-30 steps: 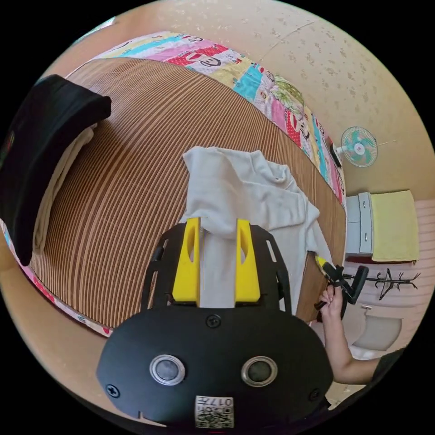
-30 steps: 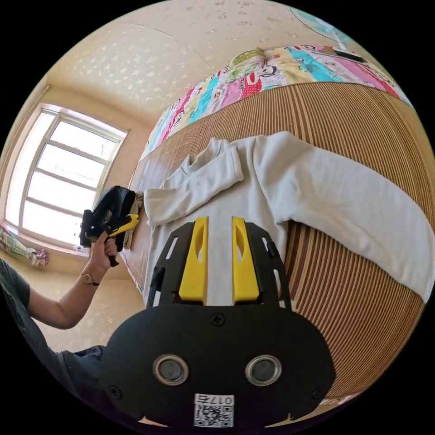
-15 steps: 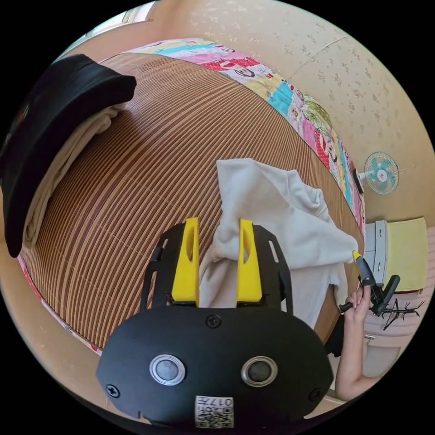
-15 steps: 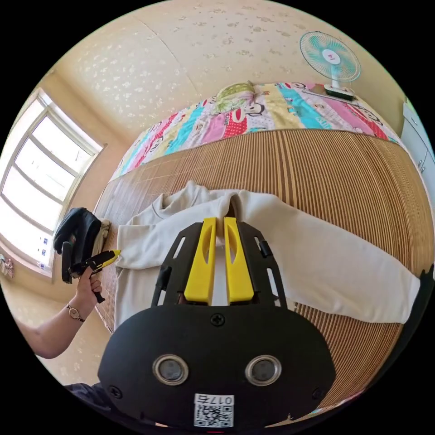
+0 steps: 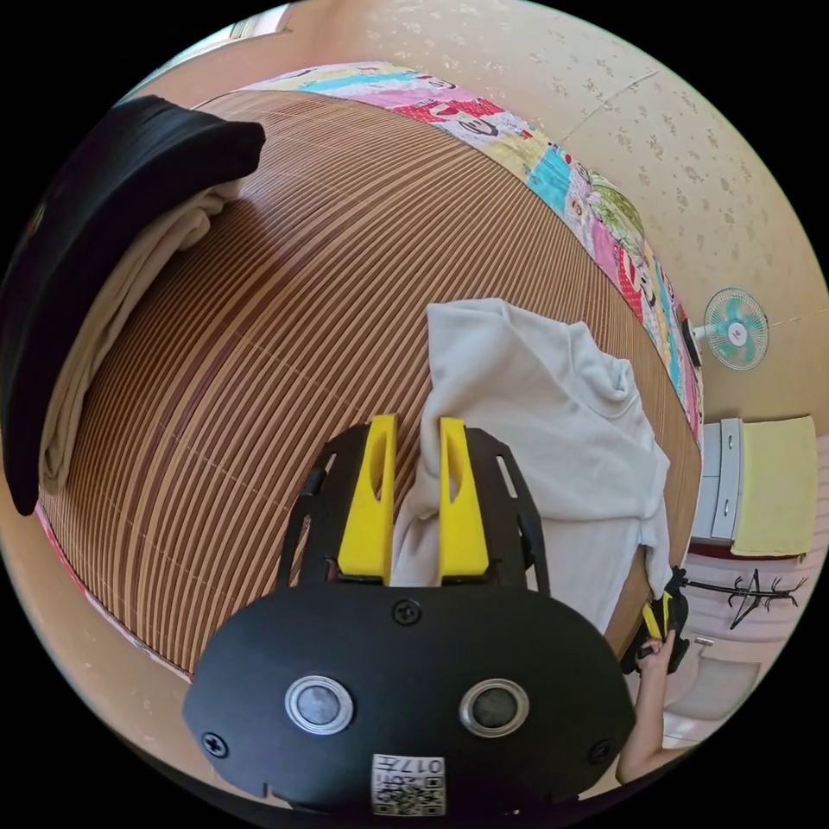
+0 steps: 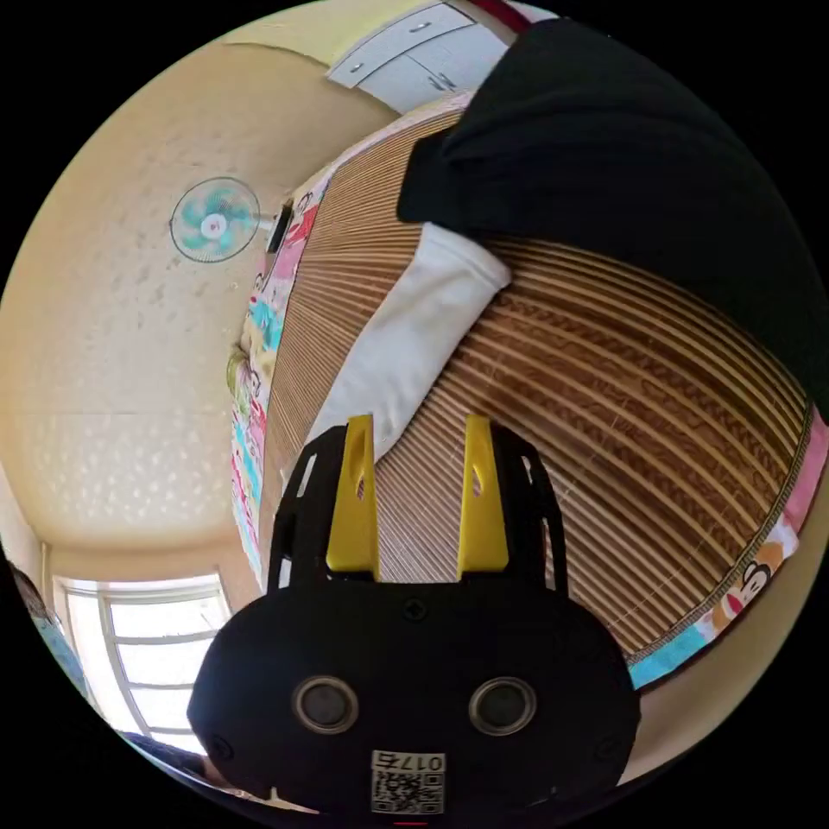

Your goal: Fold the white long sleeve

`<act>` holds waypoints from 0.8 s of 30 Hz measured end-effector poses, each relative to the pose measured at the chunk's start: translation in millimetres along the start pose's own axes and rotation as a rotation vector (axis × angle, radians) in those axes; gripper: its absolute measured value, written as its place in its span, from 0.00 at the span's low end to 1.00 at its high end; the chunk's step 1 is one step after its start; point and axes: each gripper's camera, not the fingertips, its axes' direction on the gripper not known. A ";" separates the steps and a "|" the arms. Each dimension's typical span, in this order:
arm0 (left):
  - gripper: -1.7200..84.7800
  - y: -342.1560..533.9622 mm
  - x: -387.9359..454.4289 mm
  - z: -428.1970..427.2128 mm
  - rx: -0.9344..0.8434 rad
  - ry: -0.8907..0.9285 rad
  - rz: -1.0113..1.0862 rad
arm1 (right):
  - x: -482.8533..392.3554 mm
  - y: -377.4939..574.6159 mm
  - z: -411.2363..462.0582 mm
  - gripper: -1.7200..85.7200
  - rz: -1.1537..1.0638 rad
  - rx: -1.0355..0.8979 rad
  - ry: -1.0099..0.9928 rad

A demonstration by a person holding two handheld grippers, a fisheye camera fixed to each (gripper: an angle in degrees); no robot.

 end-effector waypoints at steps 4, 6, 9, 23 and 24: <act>0.14 9.8 -12.2 -5.0 0.026 0.003 0.008 | 13.1 -43.5 3.5 0.13 0.080 0.075 -0.109; 0.13 16.8 -25.7 -10.3 0.027 0.031 -0.053 | -4.9 -58.8 11.6 0.08 0.146 0.077 -0.136; 0.06 33.1 -40.5 -24.3 0.031 0.023 -0.116 | -115.4 -58.4 11.5 0.06 -0.194 0.072 -0.273; 0.11 105.6 -90.1 -51.3 0.147 0.147 -0.295 | -295.6 351.0 297.5 0.10 -1.009 -1.074 -0.200; 0.12 107.1 -95.2 -54.0 0.159 0.165 -0.289 | -286.2 351.9 298.2 0.10 -0.988 -1.098 -0.228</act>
